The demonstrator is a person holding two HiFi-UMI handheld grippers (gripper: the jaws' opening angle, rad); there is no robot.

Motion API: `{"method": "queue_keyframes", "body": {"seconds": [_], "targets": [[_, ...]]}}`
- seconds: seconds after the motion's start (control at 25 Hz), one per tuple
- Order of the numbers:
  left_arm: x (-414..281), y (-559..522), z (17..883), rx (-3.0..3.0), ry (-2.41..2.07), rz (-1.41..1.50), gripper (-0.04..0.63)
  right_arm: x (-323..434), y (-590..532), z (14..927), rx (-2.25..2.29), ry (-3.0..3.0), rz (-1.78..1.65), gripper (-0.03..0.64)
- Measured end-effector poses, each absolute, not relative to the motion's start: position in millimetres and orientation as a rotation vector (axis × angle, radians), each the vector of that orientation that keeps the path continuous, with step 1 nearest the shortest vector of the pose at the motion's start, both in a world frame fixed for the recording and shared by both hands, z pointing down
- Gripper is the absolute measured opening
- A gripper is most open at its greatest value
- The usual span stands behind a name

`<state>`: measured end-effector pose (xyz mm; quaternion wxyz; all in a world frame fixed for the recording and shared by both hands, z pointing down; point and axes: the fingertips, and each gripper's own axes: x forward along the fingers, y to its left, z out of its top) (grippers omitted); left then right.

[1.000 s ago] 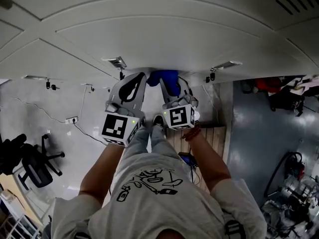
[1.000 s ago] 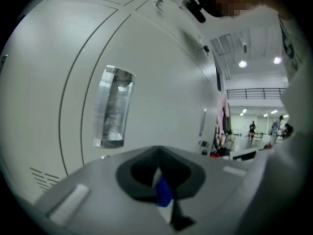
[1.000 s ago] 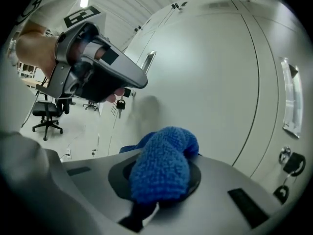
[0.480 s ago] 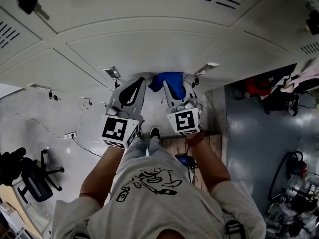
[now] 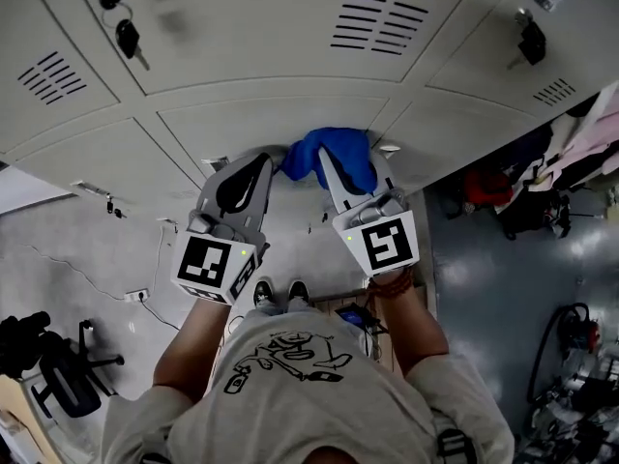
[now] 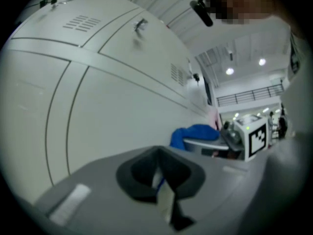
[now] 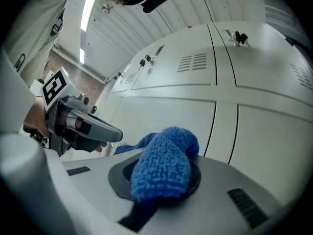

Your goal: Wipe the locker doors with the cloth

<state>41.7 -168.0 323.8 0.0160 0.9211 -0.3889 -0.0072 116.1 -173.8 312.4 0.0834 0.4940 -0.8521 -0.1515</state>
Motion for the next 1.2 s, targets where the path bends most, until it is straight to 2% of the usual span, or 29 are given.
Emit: {"method": "queue_keyframes", "body": {"seconds": [0.36,0.84,1.2], "targets": [[16,-159,293,2.893,-1.265,-0.080,0.003,104,-168,222,1.565,-2.620,-0.622,0.023],[-25,-130,298,2.826,-1.407,-0.096,0.003,59,-107,281,1.608,-2.752,-0.258,0.023],[-32,-116,309,2.802,-1.452,-0.079,0.002,44,-97,295,1.599,-2.765,-0.194,0.023]]}}
